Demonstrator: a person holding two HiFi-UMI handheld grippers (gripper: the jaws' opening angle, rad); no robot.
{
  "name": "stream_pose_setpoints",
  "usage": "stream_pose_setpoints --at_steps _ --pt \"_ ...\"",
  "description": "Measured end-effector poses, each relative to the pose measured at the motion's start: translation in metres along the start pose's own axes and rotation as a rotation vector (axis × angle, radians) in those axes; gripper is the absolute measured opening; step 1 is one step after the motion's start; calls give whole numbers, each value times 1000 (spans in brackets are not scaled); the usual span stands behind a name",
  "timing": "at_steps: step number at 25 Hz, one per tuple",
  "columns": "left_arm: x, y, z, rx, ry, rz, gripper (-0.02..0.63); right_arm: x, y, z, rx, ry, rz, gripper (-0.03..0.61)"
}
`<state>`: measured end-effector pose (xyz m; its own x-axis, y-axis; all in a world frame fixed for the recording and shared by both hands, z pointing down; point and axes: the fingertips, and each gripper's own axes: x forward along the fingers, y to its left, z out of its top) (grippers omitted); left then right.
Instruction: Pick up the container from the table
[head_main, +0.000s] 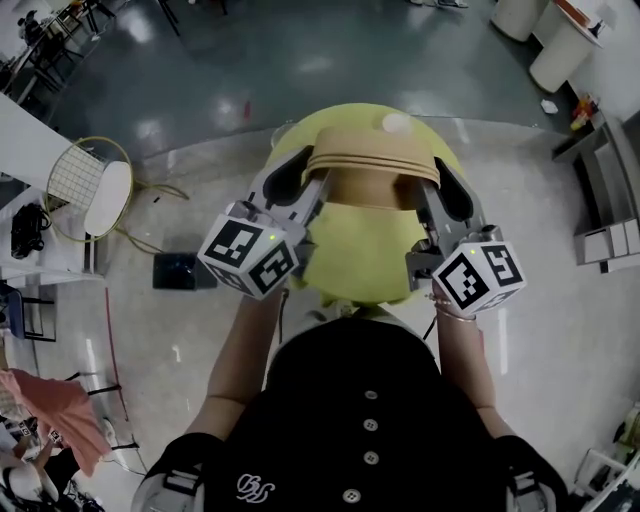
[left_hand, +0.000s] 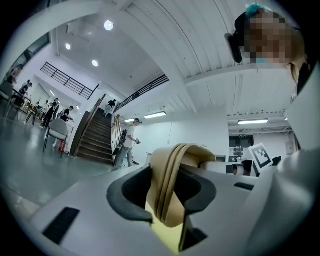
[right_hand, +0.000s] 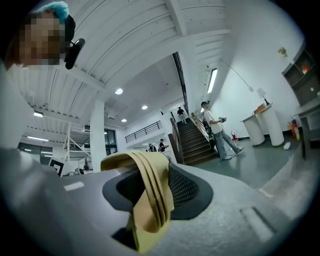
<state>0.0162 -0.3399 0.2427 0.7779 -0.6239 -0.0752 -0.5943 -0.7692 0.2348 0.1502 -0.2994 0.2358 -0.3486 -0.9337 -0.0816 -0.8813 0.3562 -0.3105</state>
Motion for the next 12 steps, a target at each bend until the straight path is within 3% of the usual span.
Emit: stream_pose_setpoints --at_steps 12 --pt "-21 5 27 -24 -92 24 121 10 32 26 -85 -86 46 112"
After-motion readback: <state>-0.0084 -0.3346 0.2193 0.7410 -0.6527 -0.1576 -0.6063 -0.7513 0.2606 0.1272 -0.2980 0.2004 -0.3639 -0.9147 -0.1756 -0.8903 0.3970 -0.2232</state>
